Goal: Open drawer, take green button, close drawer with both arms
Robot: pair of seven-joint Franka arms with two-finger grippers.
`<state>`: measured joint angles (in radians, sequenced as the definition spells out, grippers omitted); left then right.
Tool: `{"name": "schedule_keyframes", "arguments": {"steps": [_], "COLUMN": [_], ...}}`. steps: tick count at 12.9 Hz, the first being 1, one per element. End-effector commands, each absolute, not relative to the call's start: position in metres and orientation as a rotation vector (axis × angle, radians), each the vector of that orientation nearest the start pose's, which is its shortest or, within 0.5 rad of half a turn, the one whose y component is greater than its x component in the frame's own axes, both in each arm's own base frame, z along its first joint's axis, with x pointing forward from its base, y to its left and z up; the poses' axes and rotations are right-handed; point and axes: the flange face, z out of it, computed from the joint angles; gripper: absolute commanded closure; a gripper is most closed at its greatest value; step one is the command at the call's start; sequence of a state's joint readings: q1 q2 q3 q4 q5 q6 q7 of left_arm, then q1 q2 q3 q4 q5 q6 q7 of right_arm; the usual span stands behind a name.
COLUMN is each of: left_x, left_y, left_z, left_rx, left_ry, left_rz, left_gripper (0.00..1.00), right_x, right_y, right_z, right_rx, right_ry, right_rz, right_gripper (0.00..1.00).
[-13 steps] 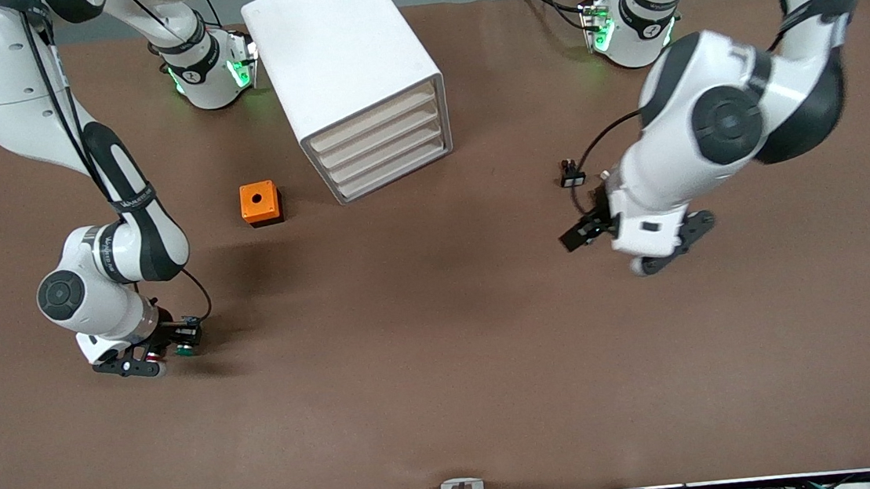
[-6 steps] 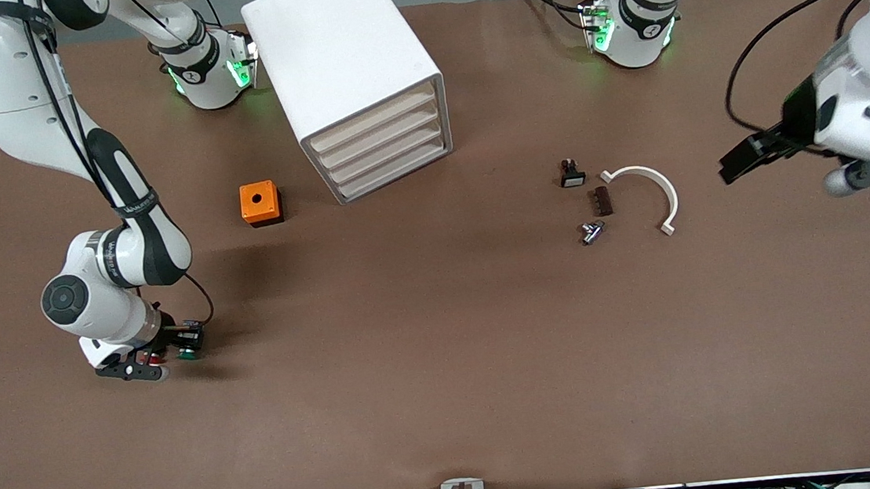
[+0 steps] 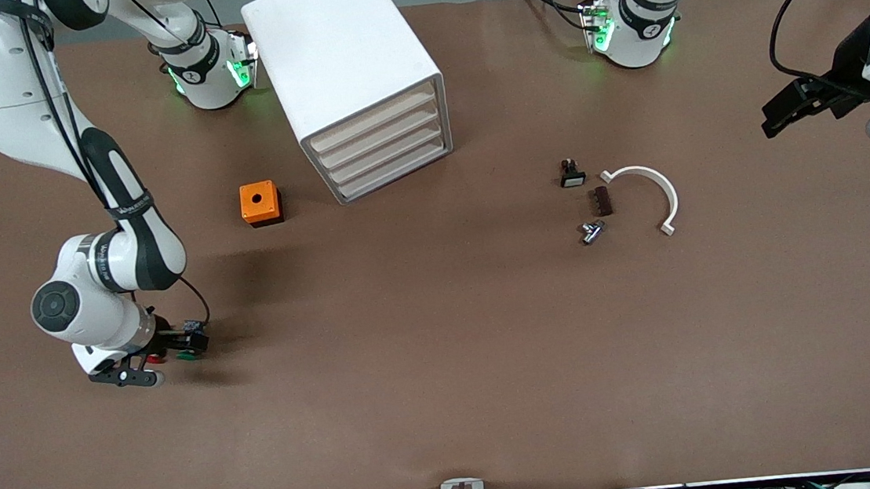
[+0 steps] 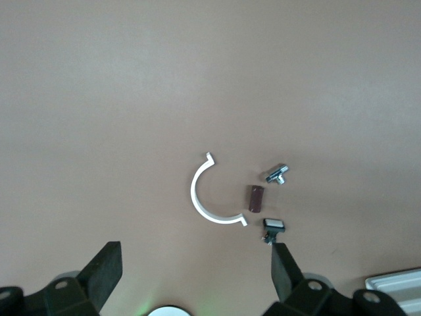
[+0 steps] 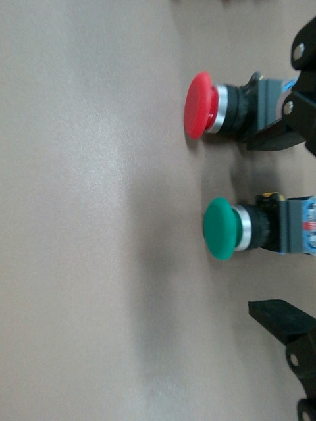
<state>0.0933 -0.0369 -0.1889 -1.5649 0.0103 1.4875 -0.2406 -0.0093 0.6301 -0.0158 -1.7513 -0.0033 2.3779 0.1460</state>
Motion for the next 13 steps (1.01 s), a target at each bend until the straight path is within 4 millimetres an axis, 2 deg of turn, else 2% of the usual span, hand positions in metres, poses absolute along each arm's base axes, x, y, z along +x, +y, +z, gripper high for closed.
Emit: {"name": "schedule_keyframes", "arguments": {"steps": [1, 2, 4, 8, 11, 13], "left_x": [0.508, 0.502, 0.497, 0.496, 0.495, 0.494], "left_y": [-0.040, -0.049, -0.051, -0.056, -0.054, -0.054], "left_z": [0.643, 0.643, 0.646, 0.645, 0.645, 0.647], "left_rx": [-3.098, -3.098, -3.098, -3.096, -3.096, -3.096], "left_ry": [-0.142, -0.116, -0.106, -0.092, -0.097, -0.097], "left_rz": [0.061, 0.063, 0.053, 0.059, 0.072, 0.072], "left_gripper": [0.00, 0.00, 0.00, 0.00, 0.00, 0.00], "right_x": [0.670, 0.669, 0.663, 0.633, 0.617, 0.614], "right_y": [-0.019, -0.019, -0.023, -0.039, -0.037, -0.042], "right_z": [0.282, 0.307, 0.364, 0.468, 0.521, 0.551], "right_rx": [-3.146, -3.148, -3.154, -3.160, -3.178, -3.181], "right_ry": [0.235, 0.212, 0.117, 0.077, 0.030, -0.060], "right_rz": [0.038, 0.050, 0.082, 0.137, 0.056, 0.010], "right_gripper": [0.00, 0.00, 0.00, 0.00, 0.00, 0.00]}}
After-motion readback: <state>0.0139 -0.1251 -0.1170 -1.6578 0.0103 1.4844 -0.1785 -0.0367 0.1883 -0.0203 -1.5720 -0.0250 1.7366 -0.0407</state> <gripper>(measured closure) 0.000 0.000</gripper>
